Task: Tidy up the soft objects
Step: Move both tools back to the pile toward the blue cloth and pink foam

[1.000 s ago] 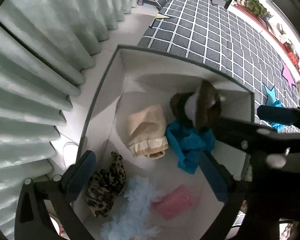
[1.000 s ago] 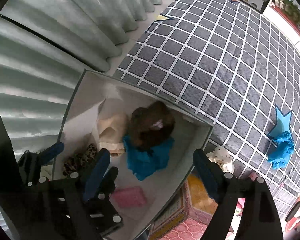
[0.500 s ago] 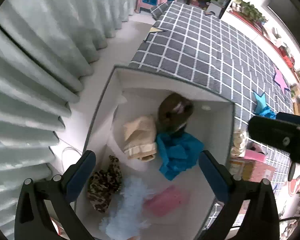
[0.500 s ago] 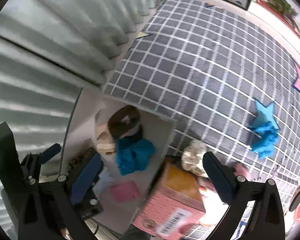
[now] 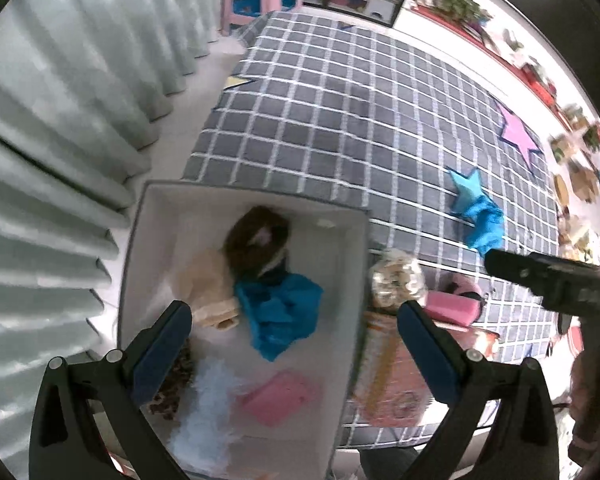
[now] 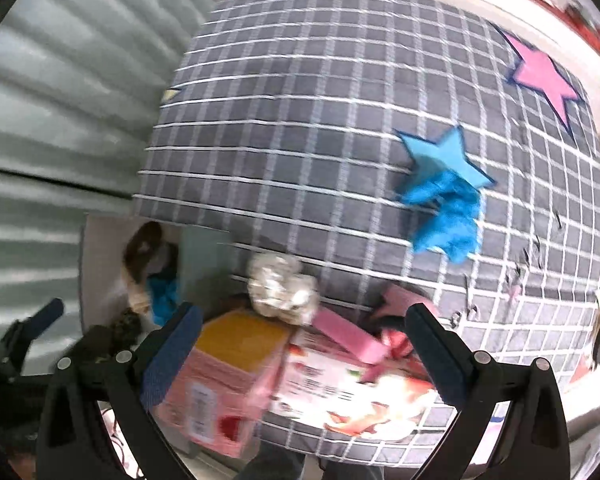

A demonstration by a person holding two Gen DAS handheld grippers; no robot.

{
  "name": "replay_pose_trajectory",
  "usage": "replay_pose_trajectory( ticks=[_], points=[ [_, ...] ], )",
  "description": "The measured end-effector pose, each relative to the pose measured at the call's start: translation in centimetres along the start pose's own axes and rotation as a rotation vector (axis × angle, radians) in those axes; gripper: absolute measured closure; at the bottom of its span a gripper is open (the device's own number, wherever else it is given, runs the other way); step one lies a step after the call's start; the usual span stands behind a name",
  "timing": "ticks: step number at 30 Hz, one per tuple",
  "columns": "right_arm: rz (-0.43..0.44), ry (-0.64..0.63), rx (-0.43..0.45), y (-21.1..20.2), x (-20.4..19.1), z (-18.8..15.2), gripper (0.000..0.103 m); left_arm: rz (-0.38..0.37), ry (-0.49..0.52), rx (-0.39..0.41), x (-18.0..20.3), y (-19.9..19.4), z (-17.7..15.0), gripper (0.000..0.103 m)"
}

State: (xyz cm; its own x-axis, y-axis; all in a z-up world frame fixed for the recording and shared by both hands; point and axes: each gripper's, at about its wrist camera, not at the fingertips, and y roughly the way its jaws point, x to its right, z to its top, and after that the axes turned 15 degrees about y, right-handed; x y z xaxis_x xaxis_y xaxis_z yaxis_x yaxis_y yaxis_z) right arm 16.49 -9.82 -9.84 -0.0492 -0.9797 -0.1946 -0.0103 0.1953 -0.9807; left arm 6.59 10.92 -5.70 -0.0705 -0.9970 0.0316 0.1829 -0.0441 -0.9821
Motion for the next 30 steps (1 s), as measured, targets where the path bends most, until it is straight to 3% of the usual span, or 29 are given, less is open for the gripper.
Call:
replay_pose_trajectory(
  ticks=[6,12,17,25,30],
  points=[
    [-0.013,0.093,-0.043,1.7,5.6,0.4,0.001,-0.051,0.065,-0.032,2.9,0.0,2.7,0.0],
    [0.004,0.128,-0.114,4.6,8.2,-0.5,0.001,-0.082,0.118,-0.069,5.6,0.6,5.6,0.0],
    [0.009,0.094,-0.142,6.4,7.8,-1.0,0.001,-0.057,0.149,-0.089,7.2,1.2,6.9,0.0],
    [-0.106,-0.013,-0.156,10.4,6.3,-1.5,0.001,-0.041,0.171,-0.145,9.3,3.0,7.4,0.0],
    [-0.156,0.016,-0.089,9.9,9.1,-0.7,0.001,-0.04,0.191,-0.17,10.6,3.8,8.0,0.0]
  ],
)
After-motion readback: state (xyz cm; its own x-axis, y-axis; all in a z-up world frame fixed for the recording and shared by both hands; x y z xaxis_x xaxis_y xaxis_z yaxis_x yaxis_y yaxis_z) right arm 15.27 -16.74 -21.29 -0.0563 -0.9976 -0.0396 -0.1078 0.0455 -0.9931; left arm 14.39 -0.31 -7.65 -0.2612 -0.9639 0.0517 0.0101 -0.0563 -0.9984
